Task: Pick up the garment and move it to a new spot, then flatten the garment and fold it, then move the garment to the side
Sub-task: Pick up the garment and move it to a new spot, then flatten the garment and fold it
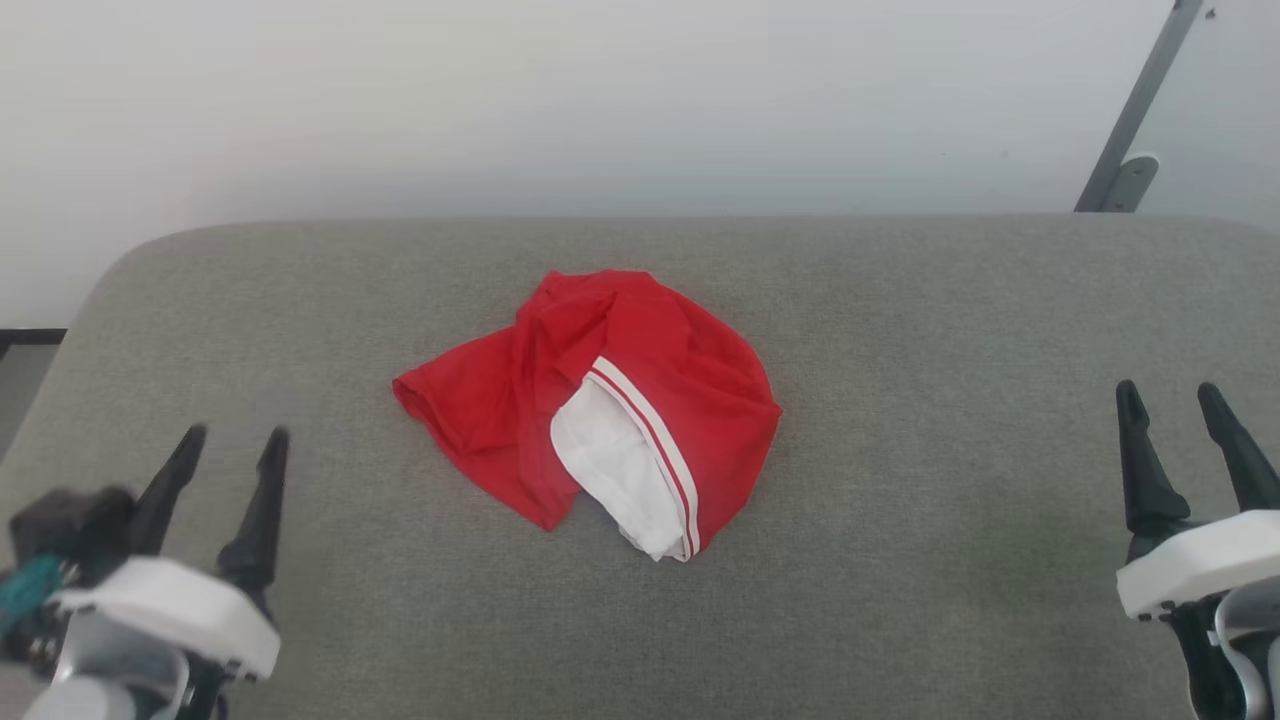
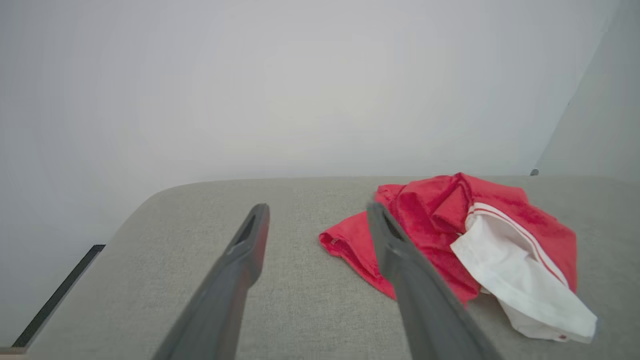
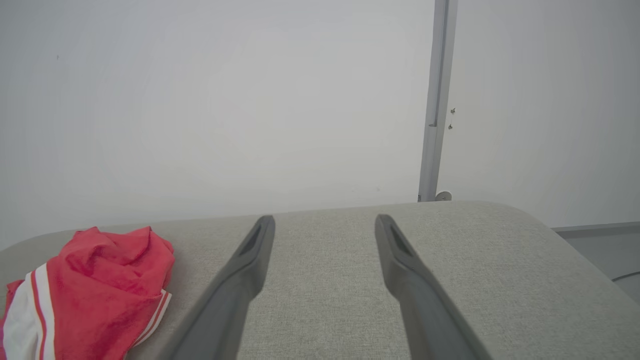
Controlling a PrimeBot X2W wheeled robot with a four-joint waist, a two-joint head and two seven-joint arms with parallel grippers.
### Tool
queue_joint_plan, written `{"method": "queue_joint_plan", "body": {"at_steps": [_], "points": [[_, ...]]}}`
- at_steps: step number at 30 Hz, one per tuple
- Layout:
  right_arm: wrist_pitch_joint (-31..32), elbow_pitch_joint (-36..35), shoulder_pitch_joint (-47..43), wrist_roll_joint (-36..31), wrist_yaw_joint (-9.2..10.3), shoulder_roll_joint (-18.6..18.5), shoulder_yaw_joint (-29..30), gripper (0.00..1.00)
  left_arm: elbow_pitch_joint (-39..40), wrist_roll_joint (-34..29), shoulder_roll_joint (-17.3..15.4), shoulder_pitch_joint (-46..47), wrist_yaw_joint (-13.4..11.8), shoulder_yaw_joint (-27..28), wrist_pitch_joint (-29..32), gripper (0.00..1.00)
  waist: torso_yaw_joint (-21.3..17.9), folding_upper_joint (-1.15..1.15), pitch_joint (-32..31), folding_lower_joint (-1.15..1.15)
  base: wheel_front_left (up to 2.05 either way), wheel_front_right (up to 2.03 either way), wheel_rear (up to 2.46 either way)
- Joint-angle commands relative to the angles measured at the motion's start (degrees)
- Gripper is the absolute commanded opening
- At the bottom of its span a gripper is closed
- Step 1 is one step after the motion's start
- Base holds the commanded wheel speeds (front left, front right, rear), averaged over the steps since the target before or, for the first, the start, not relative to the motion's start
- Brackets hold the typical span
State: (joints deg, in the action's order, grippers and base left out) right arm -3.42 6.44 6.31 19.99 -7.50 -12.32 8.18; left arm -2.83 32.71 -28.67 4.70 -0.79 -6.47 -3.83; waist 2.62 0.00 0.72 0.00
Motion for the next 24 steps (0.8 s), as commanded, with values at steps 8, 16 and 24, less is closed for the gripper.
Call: {"method": "queue_joint_plan", "body": {"at_steps": [8, 16, 24], "points": [[0.7, -1.3, -2.0, -0.8, 0.02, 1.3, 1.1, 1.0, -0.8, 1.9, 0.2, -5.5, -0.7, 3.0, -4.6, 1.0, 1.0, 0.0, -0.5, 0.0, 0.0, 0.0, 0.0], [1.0, -2.1, -2.5, -1.0, 0.01, 1.8, 1.4, 1.0, -0.4, 2.4, -0.2, -6.1, -0.8, 3.5, -5.3, 1.0, 1.6, 0.0, -0.2, 0.0, 0.0, 0.0, 0.0], [1.6, -3.1, -2.6, -1.2, 0.02, 2.0, 0.9, 1.0, 0.0, 2.6, -0.1, -5.5, -0.9, 3.1, -5.6, 1.0, 2.1, 0.0, 0.5, 0.0, 0.0, 0.0, 0.0]]}}
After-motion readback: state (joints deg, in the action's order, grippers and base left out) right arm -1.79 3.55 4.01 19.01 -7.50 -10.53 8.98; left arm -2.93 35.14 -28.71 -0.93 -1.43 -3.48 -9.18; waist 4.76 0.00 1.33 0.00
